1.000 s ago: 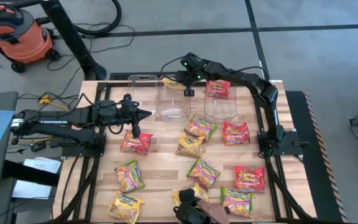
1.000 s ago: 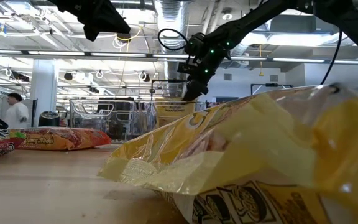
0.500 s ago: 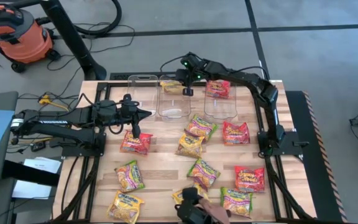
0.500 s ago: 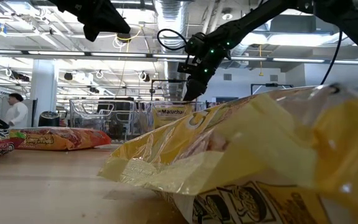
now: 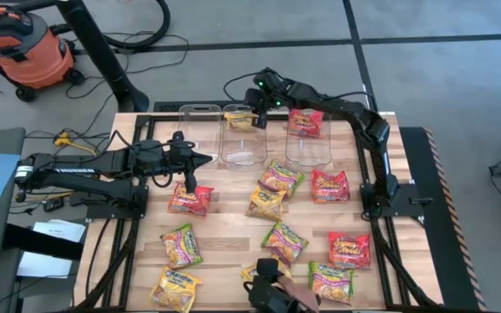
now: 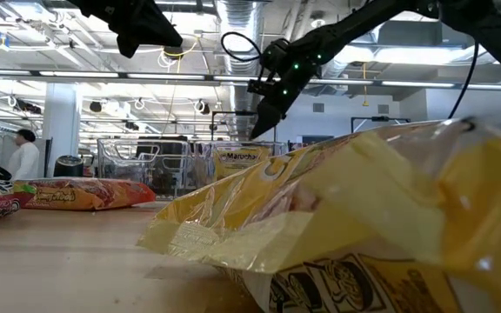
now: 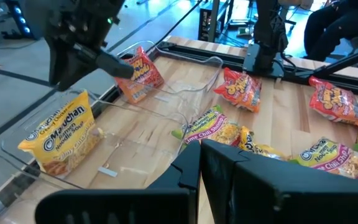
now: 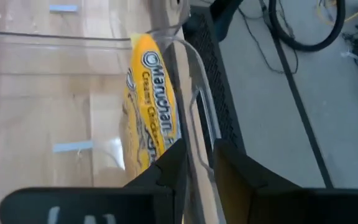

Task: Sort Maruchan noodles
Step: Put the green noodle pack into the left transparent bin

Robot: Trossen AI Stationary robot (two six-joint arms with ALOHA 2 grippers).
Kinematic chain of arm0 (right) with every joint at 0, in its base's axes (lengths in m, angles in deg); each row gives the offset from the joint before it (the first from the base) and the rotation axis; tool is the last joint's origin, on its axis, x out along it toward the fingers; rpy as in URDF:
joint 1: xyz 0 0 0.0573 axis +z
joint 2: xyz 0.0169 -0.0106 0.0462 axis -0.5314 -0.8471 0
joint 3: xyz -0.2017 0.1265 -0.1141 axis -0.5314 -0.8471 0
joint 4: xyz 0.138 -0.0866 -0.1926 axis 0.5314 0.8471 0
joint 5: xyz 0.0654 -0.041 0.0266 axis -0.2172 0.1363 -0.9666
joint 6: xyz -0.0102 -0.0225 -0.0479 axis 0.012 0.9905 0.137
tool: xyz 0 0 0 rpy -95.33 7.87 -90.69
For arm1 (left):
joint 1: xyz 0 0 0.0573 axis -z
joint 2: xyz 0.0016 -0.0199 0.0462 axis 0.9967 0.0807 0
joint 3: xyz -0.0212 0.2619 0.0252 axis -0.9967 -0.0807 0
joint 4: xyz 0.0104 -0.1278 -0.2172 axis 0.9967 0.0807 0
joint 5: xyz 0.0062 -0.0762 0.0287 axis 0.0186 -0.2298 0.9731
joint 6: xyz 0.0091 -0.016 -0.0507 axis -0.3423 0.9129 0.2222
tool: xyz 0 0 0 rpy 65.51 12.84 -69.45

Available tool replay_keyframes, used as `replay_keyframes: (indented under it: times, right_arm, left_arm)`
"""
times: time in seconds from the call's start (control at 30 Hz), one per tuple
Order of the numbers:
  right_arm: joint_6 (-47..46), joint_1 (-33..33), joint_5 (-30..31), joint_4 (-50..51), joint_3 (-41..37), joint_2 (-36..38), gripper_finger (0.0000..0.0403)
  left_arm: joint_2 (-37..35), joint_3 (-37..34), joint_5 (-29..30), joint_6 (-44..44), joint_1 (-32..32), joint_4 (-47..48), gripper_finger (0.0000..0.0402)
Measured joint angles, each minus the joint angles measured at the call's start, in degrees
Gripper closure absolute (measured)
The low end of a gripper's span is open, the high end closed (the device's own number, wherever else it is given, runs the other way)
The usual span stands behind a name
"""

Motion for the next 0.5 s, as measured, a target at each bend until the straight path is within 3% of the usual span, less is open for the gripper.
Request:
replay_keyframes:
  times: [0.5]
  right_arm:
    - [-11.6,11.2,1.1,40.0,20.0,0.1,0.0300]
  left_arm:
    - [-0.7,0.8,-2.0,-6.9,-0.2,0.7,0.0388]
